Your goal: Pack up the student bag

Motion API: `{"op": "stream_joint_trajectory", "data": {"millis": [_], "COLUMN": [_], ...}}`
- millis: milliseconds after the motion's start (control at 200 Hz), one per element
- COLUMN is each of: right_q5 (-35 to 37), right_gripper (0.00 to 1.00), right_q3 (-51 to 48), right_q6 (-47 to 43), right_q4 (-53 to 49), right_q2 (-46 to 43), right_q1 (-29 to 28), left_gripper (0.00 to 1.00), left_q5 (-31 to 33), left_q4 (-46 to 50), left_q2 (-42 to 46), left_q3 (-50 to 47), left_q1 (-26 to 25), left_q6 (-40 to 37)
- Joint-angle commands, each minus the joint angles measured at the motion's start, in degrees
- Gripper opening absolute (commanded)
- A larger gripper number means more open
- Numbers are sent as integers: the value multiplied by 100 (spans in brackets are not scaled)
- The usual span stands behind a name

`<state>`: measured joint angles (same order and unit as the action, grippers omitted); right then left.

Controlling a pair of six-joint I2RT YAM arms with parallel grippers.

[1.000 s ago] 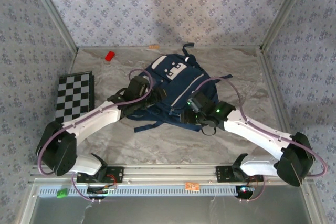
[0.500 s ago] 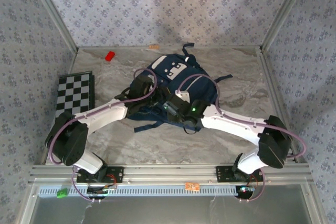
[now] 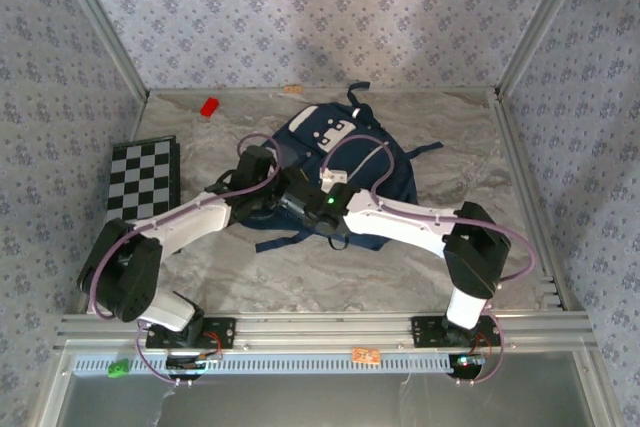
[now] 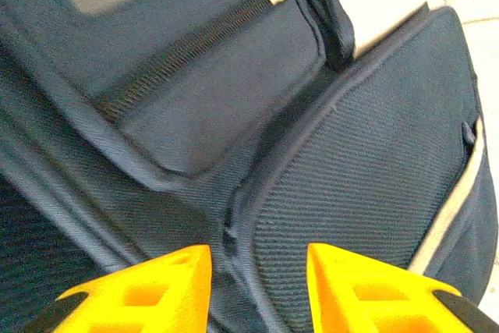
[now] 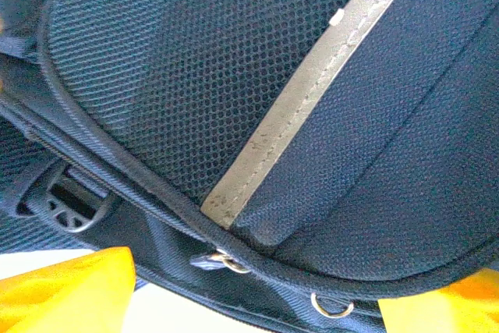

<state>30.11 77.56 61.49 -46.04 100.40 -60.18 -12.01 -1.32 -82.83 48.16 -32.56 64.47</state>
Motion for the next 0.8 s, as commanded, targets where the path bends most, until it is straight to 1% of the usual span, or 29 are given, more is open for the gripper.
{"op": "stream_joint_trajectory", "data": {"millis": [0,165,270,355,495,560,640,705,750,795], "right_q5": [511,859,935,1000,785,695,635,590,550,516], "right_gripper": [81,84,82,76,67,62,52,47,44,43], "right_q3": [193,307,309,326,299,279,307,345,387,453], "right_q6": [477,703,673,633,396,294,113,31,-52,-150], "right_q4": [-639,-1060,-1211,-1433,-1440,-1354,-1198,-1129,-1081,-1054], "right_q2": [251,401,359,285,208,208,233,268,308,367], "right_q1": [-14,-45,-96,-184,-257,-248,-249,-253,-244,-240], "left_gripper": [38,39,40,40,40,41,42,42,42,42], "left_q5": [282,471,430,396,386,409,411,407,413,407], "left_q4": [464,618,639,657,616,602,633,655,657,655], "left_q2": [392,615,662,694,785,823,851,876,882,897], "left_q3": [-77,-180,-178,-169,-218,-228,-246,-245,-254,-259], "left_q1": [91,148,160,162,164,166,162,164,162,162], "left_q6": [-297,-391,-417,-424,-394,-374,-365,-379,-369,-343]}}
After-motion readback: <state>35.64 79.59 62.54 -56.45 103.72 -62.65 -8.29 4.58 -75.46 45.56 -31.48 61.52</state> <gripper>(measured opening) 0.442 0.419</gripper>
